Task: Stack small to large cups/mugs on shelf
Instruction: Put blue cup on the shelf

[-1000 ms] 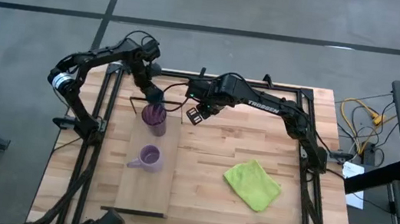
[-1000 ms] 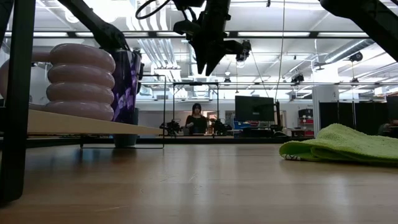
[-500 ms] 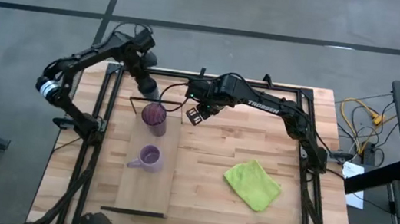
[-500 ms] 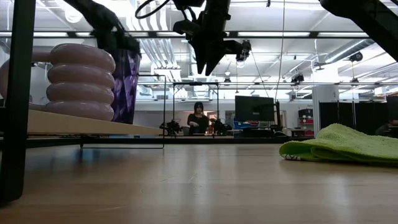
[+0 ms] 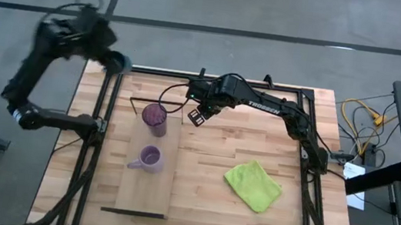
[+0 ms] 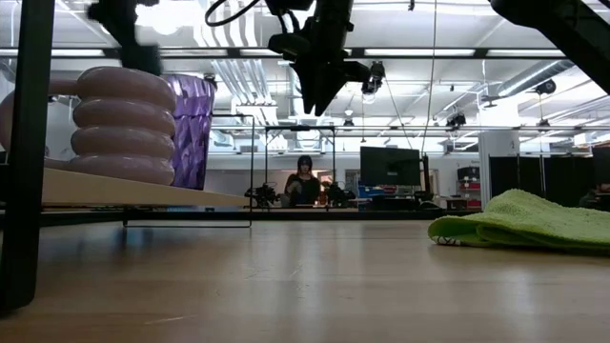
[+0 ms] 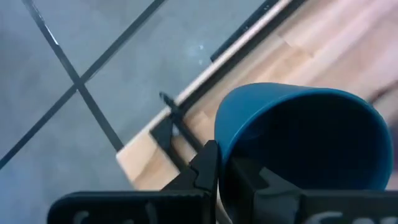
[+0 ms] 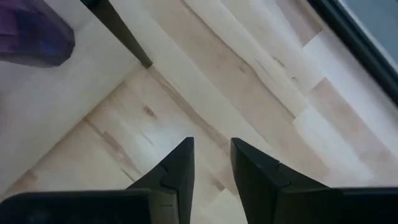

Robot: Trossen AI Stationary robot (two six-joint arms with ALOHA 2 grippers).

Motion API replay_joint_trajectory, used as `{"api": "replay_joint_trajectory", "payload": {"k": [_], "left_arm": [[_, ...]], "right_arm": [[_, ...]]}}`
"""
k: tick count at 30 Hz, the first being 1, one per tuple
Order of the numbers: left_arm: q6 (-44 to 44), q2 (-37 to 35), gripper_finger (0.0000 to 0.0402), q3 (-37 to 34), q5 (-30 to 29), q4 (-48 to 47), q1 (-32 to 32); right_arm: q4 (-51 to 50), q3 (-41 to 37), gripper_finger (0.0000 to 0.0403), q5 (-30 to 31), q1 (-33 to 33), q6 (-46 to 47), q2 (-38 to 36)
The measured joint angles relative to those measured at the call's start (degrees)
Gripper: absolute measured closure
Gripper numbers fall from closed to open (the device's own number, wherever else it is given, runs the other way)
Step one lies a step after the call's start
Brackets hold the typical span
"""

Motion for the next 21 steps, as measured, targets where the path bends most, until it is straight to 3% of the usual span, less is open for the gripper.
{"api": "replay_joint_trajectory", "payload": {"k": [3,8,14,21], "left_arm": [[-0.16,-4.01,0.0401,3.45,2.26,-4.33,-1.19],[-1.57,-10.88,0.0401,4.42,23.22,-3.30,-1.53],[-6.04,-17.89,0.0401,3.82,31.11,-4.23,-1.53],[-5.74,-18.94,0.0401,3.39,31.96,-4.13,-1.50]], "right_arm": [[0.02,0.00,0.0305,0.54,0.00,-2.01,0.00],[0.03,0.00,0.0305,0.85,0.00,-4.38,0.00],[0.07,0.00,0.0305,0.86,-0.21,-5.51,0.00],[0.26,0.00,0.0305,0.86,-0.52,-5.47,0.00]]}}
